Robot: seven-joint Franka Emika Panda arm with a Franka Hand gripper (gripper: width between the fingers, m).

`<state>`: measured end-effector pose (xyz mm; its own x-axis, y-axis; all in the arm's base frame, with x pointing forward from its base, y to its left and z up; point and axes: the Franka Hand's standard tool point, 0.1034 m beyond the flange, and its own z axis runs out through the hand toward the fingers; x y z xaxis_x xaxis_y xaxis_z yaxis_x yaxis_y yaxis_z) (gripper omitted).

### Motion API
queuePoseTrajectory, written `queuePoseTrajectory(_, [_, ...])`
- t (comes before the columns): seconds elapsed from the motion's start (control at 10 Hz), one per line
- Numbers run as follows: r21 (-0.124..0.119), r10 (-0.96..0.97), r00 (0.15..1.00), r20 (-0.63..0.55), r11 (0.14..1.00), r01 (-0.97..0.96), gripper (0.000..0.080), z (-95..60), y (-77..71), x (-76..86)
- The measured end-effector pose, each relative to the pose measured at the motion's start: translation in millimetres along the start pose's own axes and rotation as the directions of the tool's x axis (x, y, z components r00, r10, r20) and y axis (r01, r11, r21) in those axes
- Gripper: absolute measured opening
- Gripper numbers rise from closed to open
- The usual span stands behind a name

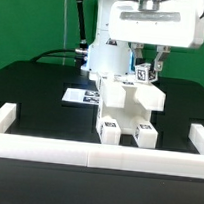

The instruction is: Assemble chair

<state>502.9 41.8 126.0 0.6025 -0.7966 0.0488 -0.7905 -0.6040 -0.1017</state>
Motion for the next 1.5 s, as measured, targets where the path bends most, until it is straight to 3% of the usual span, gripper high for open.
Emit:
queuePoseTrajectory(0.1, [0.016,0.117,0.993,0.006,0.993,-0.117,0.0288,0.1,-0.5,1.1])
queuePoseTrajectory(0.6, [0.027,0.450,0.892,0.047,0.892,-0.451,0.0288,0.1,-2.1,0.2])
queuePoseTrajectory(0.7, [0.027,0.447,0.893,0.047,0.894,-0.448,0.0288,0.2,-2.2,-0.2])
queuePoseTrajectory(1.0, [0.025,0.305,0.952,0.035,0.952,-0.306,0.0614,-0.4,-8.8,-8.4])
queuePoseTrajectory(1.2, [0.047,0.162,0.986,0.030,0.985,-0.163,0.0642,-0.4,-9.9,-10.0])
queuePoseTrajectory(1.5, [0.049,0.042,0.999,0.023,0.998,-0.044,0.0649,-0.1,-9.6,-9.7])
